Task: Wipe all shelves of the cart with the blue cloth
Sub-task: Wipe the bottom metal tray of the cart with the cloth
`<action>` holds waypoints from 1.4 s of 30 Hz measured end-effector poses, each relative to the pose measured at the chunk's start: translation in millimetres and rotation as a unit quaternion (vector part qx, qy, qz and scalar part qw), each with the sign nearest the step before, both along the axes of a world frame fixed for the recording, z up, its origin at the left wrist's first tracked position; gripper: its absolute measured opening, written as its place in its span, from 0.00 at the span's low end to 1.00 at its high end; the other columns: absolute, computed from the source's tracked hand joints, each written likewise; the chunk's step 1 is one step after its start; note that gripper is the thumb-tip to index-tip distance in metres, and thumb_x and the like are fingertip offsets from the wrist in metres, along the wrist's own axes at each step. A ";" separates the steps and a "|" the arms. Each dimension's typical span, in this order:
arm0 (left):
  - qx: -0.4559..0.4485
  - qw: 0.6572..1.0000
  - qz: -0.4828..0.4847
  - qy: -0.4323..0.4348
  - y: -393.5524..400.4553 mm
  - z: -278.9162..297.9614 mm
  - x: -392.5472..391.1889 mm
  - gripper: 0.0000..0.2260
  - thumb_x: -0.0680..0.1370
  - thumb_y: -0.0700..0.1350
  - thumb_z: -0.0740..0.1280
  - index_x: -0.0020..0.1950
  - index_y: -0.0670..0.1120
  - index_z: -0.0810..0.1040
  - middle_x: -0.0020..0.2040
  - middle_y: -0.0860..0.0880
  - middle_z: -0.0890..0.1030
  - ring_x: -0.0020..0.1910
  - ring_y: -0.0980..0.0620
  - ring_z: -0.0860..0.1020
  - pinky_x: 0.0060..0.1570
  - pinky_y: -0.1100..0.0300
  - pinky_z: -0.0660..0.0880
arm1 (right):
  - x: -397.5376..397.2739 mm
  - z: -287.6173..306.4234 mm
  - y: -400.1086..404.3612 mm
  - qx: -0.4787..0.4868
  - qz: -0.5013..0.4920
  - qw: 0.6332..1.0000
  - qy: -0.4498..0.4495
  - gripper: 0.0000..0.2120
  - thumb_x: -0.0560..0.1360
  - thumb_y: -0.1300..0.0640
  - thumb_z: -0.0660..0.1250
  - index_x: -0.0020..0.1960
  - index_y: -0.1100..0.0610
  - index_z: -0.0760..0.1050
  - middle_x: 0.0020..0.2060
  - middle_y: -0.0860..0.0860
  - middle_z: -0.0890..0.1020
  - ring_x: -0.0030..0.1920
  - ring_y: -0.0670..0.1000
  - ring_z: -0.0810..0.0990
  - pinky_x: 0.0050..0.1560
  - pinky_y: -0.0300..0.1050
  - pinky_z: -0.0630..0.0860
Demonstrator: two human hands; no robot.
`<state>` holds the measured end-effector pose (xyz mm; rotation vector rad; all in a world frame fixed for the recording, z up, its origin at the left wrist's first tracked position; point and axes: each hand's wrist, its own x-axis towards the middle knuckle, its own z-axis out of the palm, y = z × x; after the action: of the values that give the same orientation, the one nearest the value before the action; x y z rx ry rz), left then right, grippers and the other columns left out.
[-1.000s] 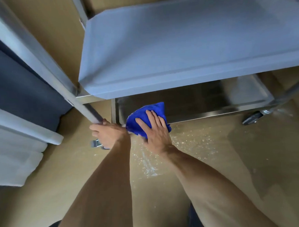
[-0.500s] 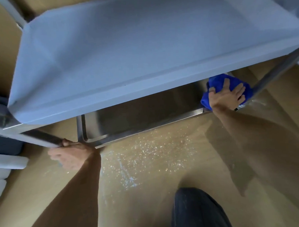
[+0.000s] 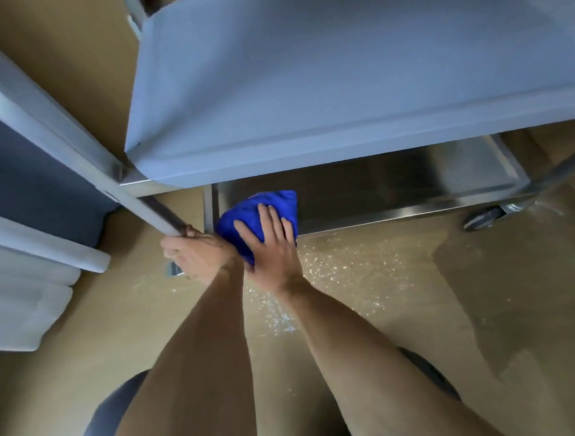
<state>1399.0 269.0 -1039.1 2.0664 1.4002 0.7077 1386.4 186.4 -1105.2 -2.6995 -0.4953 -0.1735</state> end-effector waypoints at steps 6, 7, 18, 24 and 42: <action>-0.100 0.995 -0.004 0.021 13.4 12.3 -0.1 0.18 0.83 0.47 0.55 0.68 0.37 0.64 0.62 0.40 0.70 0.56 0.37 0.73 0.50 0.49 0.68 | -3.3 -5.5 29.2 -0.044 0.024 0.998 0.039 0.27 0.79 0.47 0.59 0.76 0.39 0.55 0.79 0.59 0.52 0.78 0.60 0.49 0.76 0.58 0.48; -0.109 0.994 -0.003 0.025 11.7 15.0 1.8 0.18 0.83 0.47 0.56 0.68 0.37 0.64 0.63 0.39 0.70 0.56 0.38 0.74 0.50 0.49 0.69 | -2.7 -4.9 23.7 -0.047 0.019 0.998 0.033 0.28 0.79 0.49 0.62 0.75 0.39 0.56 0.78 0.58 0.53 0.78 0.60 0.49 0.76 0.58 0.48; -0.088 0.993 0.034 0.077 -12.6 0.6 1.9 0.17 0.82 0.47 0.56 0.68 0.39 0.64 0.63 0.38 0.70 0.59 0.39 0.72 0.59 0.46 0.70 | 3.0 -3.4 -104.8 -0.042 -0.055 0.997 0.024 0.43 0.68 0.56 0.74 0.77 0.42 0.56 0.78 0.58 0.54 0.79 0.60 0.50 0.77 0.59 0.47; -0.058 0.986 -0.115 0.110 -132.3 -2.9 12.1 0.12 0.81 0.49 0.51 0.57 0.42 0.66 0.54 0.35 0.78 0.52 0.33 0.77 0.49 0.44 0.71 | 11.0 -9.8 -224.0 0.001 -0.189 0.982 0.014 0.30 0.77 0.41 0.61 0.77 0.42 0.57 0.78 0.57 0.54 0.79 0.59 0.50 0.76 0.57 0.48; -0.015 0.971 -0.219 0.098 -165.9 14.5 24.5 0.07 0.79 0.41 0.57 0.55 0.42 0.69 0.49 0.36 0.80 0.50 0.35 0.79 0.48 0.47 0.74 | 66.6 25.7 -288.3 0.025 -0.258 0.963 0.070 0.28 0.67 0.50 0.69 0.67 0.49 0.72 0.71 0.59 0.68 0.70 0.62 0.67 0.70 0.59 0.63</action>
<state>1423.5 103.1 -1024.6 2.3580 0.9822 0.3019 1453.0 -102.0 -1079.5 -2.7074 0.2608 -0.1307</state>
